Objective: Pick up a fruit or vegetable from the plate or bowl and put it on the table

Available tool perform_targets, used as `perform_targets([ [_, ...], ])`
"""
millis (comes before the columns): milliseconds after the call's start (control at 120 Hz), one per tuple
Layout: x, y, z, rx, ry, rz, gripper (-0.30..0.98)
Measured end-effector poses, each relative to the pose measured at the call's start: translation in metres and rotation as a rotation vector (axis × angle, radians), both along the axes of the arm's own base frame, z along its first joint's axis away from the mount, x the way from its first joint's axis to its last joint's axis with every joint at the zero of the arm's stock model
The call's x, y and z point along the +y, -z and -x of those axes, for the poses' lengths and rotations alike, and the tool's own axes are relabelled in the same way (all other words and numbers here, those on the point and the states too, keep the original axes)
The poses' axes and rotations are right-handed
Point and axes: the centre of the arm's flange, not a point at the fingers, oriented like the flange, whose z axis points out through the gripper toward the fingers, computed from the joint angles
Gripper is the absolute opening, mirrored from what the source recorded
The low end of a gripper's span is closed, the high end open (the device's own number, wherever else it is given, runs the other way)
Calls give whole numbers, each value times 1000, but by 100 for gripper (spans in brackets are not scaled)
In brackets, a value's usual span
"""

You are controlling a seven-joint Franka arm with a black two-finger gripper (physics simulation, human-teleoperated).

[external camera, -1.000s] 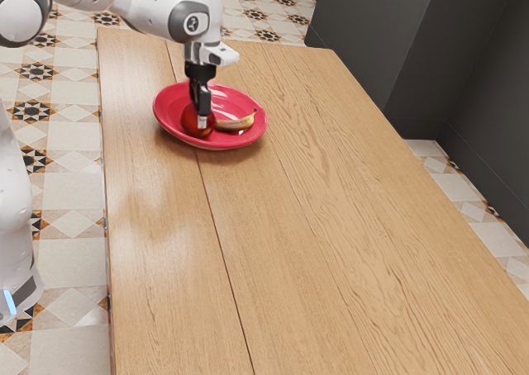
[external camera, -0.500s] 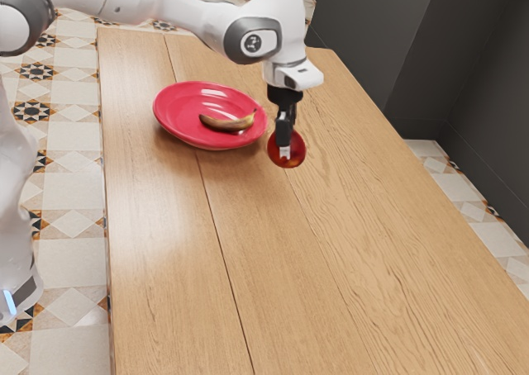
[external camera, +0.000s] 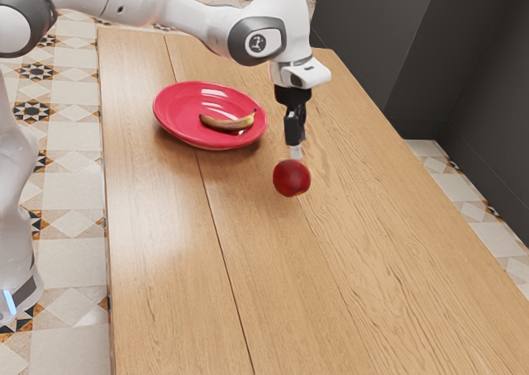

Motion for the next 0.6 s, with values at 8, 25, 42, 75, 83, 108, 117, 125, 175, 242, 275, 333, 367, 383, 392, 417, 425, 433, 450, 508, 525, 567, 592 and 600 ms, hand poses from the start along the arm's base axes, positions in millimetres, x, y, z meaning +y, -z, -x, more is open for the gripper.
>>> perform_targets([
  [8, 0, 0, 0, 0, 0, 0, 67],
  [25, 0, 0, 0, -1, 0, 0, 67],
  [42, 0, 0, 0, -1, 0, 2, 67],
  [75, 0, 0, 0, -2, -7, 22, 68],
  [83, 0, 1, -1, -2, -11, 31, 68],
  [108, 1, 3, -2, -1, -27, 61, 68],
  [117, 2, 3, -2, -2, -33, 73, 68],
  [125, 3, 2, -3, -5, -41, 87, 68],
  [175, 10, -18, -7, -45, -100, 151, 68],
  [242, -7, -82, -13, -120, -172, 122, 68],
  [275, -34, -112, -19, -131, -210, 113, 69],
  [333, -79, -153, -29, -105, -314, 131, 69],
  [367, -103, -168, -37, -71, -384, 147, 69],
  [383, -114, -170, -40, -46, -420, 153, 69],
  [392, -120, -170, -41, -32, -438, 156, 69],
  [417, -134, -168, -44, 11, -495, 165, 68],
  [425, -137, -167, -44, 25, -516, 168, 68],
  [433, -139, -166, -45, 40, -538, 171, 68],
  [450, -140, -163, -46, 69, -587, 176, 68],
  [508, -117, -151, -51, 159, -799, 194, 68],
  [525, -106, -149, -52, 180, -863, 201, 68],
  [567, -83, -144, -54, 227, -1013, 217, 68],
  [592, -74, -140, -54, 254, -1092, 226, 69],
  [600, -72, -139, -54, 262, -1116, 229, 69],
])
